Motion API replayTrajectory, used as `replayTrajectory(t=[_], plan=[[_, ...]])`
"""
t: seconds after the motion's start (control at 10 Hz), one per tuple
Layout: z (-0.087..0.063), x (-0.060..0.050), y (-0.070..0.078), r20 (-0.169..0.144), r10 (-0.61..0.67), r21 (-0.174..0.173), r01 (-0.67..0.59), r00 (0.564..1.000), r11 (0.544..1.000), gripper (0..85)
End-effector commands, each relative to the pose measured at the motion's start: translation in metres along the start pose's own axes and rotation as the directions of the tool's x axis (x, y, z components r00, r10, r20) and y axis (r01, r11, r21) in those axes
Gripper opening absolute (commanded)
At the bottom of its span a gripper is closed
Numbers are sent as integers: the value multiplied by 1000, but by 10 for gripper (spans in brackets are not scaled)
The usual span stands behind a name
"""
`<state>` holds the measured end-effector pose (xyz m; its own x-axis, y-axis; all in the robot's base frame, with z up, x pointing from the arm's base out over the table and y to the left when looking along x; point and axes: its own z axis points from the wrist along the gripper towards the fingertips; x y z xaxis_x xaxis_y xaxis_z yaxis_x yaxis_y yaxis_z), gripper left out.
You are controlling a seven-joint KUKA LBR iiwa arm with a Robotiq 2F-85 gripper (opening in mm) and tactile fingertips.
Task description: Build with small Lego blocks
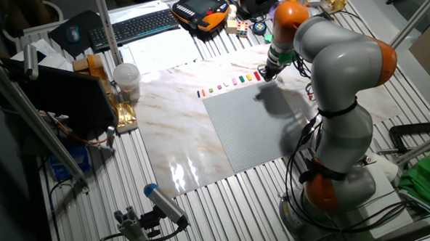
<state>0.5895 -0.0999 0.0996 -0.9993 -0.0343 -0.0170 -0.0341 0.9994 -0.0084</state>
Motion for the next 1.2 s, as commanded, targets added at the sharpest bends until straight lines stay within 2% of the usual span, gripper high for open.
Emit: replayTrajectory(t=[0.0, 0.3, 0.6, 1.1], plan=[[2, -2, -2, 0, 0, 1, 0, 1000, 1000, 7], [15, -7, -6, 24, -8, 15, 8, 1000, 1000, 7], [26, -15, -9, 33, -5, 13, 5, 999, 1000, 7], [32, -18, -8, 21, -4, -16, 5, 1000, 1000, 7]])
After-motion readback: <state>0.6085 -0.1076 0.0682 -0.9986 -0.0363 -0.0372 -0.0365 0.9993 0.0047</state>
